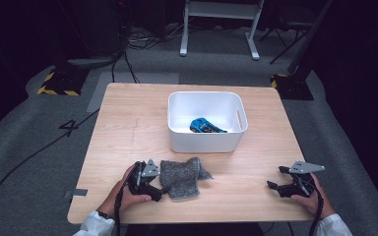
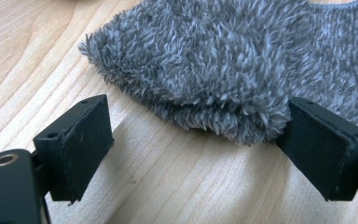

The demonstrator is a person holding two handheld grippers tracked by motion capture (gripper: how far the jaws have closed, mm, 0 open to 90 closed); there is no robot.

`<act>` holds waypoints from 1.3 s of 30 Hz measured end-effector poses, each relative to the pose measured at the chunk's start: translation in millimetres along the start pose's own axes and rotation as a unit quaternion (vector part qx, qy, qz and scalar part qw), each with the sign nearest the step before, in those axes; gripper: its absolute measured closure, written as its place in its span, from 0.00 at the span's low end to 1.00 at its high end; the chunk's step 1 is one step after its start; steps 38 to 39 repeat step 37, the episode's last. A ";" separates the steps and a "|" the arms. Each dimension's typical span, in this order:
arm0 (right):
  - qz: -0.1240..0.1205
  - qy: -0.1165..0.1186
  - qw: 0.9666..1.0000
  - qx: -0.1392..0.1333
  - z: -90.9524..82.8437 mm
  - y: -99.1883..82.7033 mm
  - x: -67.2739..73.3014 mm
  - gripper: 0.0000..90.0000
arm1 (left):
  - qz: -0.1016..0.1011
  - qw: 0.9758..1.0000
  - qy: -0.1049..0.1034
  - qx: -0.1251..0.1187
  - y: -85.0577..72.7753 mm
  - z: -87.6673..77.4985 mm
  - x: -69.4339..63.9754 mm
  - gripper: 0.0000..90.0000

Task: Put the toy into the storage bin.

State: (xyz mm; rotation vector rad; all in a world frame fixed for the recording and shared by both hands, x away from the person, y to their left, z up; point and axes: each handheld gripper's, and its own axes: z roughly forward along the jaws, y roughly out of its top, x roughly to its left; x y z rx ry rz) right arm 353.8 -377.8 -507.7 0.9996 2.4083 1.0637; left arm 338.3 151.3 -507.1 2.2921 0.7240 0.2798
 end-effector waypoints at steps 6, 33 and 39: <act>0.003 -0.003 1.000 0.000 0.2 0.2 0.4 0.17 | 0.000 1.000 0.000 0.000 0.0 0.1 0.0 0.13; 0.009 -0.006 1.000 0.000 0.0 0.1 0.1 0.18 | 0.000 1.000 -0.001 0.001 0.7 0.7 0.3 0.12; 0.010 -0.007 1.000 0.000 -0.3 0.0 0.0 0.18 | -0.001 1.000 -0.001 0.001 0.7 0.8 0.3 0.12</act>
